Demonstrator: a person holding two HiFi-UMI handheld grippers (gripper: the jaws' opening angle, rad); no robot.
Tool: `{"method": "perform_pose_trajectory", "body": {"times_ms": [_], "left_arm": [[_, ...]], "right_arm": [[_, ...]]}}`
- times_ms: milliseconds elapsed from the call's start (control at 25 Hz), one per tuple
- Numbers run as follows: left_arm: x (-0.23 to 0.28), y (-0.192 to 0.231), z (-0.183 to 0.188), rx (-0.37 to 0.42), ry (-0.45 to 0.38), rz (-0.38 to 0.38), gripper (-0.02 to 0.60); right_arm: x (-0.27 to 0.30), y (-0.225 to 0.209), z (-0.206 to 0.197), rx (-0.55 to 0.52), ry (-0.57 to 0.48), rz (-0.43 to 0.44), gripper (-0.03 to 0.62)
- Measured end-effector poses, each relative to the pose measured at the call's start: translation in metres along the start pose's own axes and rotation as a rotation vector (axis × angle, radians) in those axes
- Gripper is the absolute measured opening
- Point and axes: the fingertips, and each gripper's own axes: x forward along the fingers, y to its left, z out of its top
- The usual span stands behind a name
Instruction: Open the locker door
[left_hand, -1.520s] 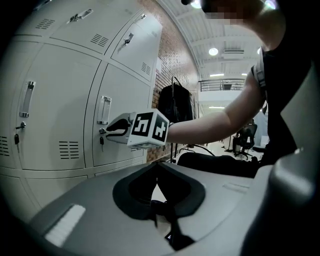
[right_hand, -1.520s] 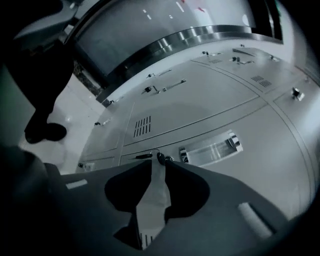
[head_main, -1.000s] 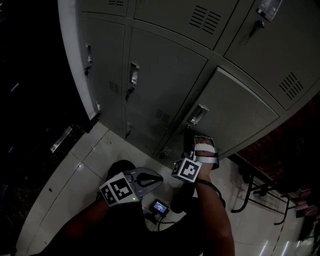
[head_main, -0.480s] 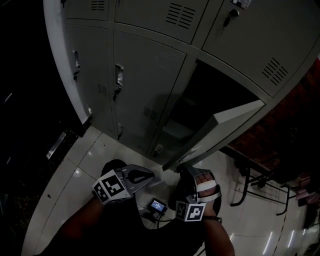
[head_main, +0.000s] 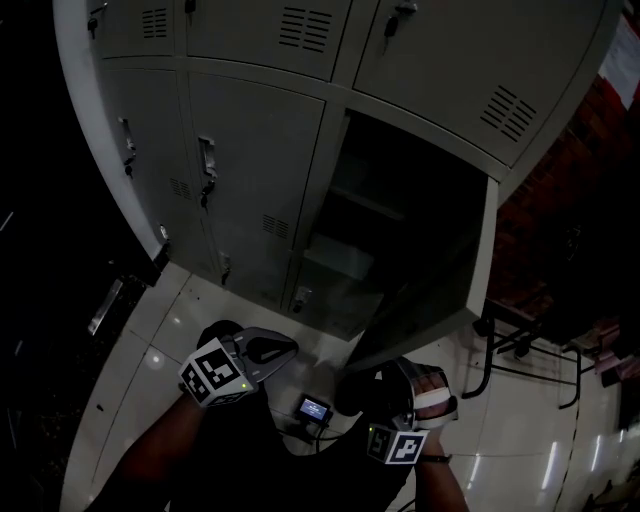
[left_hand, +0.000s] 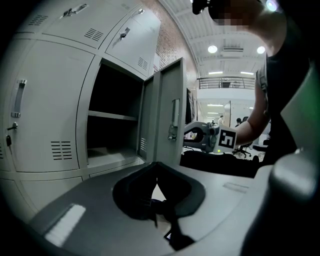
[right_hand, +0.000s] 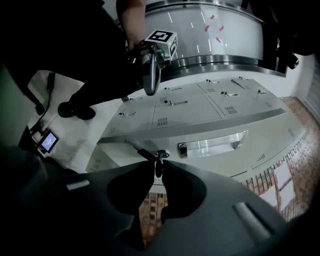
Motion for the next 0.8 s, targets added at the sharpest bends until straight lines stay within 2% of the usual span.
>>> {"method": "perform_pose_trajectory", "body": {"times_ms": [320,480,600,800], "left_arm": [[0.012,-0.006,0.001,0.007,0.012,-0.021,0.011],[0.015,-0.006,0.001,0.010,0.020,-0.022,0.011],[0.018,-0.007,0.001,0.009,0.024,-0.025,0.011],[0.017,-0.007,0.000,0.012,0.032,-0.024,0.011]], "right_arm": [[-0.012,-0.004,-0.026,0.073,0.058,-0.022,0.054],[-0.016,-0.003,-0.034,0.169,0.042,0.003,0.072],[-0.025,-0.001,-0.040,0.338,0.012,0.031,0.108],[-0.037,-0.008,-0.060,0.756,-0.060,0.070,0.123]]}}
